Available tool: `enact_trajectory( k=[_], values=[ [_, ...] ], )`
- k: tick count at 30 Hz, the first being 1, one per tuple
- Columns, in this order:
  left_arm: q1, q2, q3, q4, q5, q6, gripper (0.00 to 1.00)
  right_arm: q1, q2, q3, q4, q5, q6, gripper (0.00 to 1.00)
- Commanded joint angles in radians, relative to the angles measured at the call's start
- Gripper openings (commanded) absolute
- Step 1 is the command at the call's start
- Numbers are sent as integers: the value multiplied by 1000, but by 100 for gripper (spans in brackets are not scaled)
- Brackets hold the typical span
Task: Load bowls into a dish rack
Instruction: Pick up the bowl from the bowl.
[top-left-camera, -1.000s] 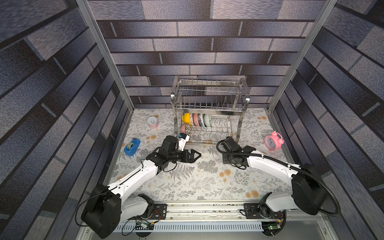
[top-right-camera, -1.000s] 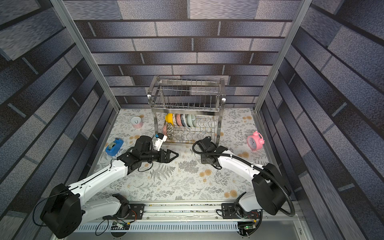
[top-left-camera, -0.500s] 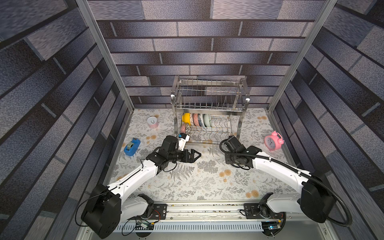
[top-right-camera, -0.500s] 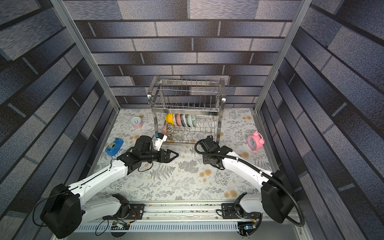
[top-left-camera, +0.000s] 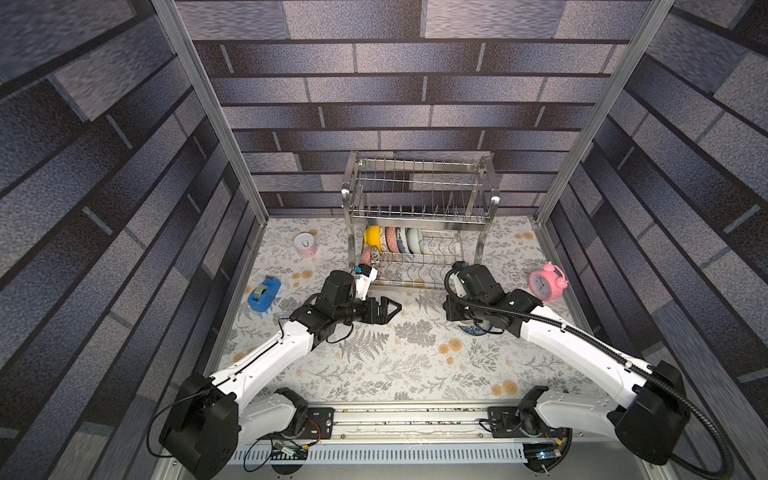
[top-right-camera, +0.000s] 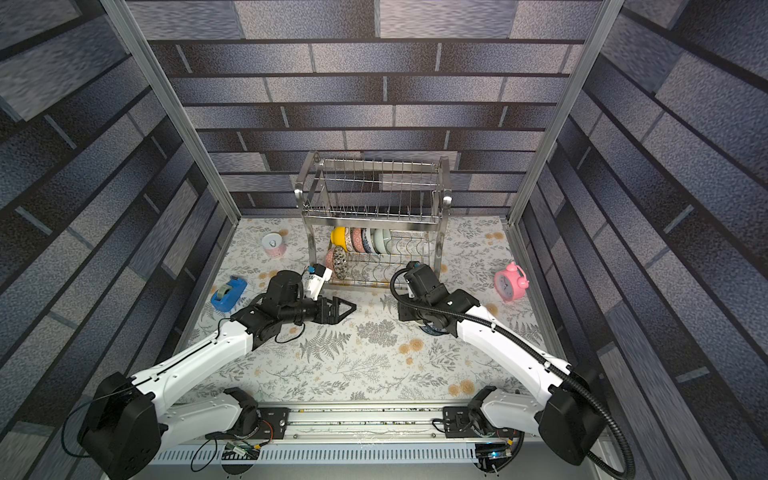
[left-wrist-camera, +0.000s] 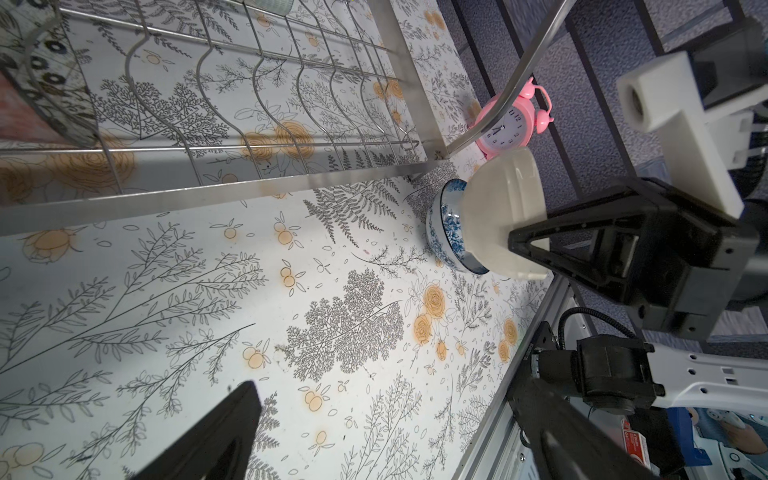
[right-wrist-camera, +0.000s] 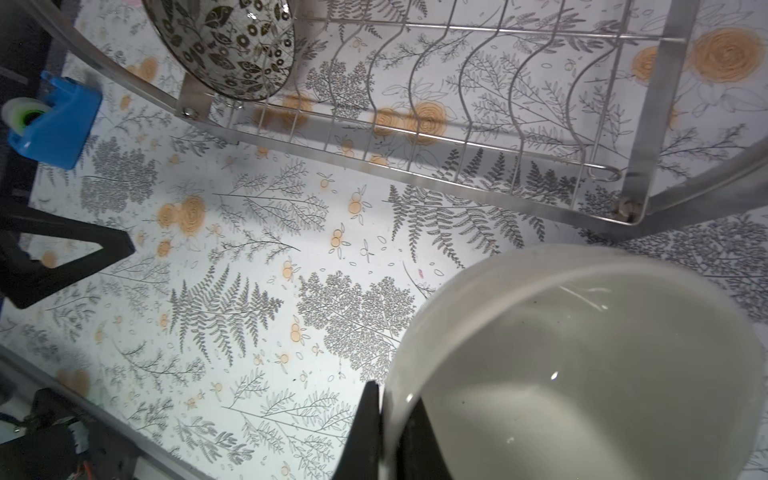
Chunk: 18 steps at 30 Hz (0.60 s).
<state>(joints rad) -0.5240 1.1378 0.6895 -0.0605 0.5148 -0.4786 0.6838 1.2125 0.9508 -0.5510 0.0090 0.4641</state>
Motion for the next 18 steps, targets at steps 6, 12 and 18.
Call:
enact_trajectory(
  k=[6, 12, 18],
  values=[
    [-1, -83, 19, -46, -42, 20, 100, -4, 42, 79, 198, -201, 58, 0],
    [2, -131, 16, -97, -70, 23, 100, -9, 111, 148, 280, -291, 108, 0],
    [18, -200, -1, -129, -93, 22, 100, -32, 200, 183, 406, -398, 183, 0]
  ],
)
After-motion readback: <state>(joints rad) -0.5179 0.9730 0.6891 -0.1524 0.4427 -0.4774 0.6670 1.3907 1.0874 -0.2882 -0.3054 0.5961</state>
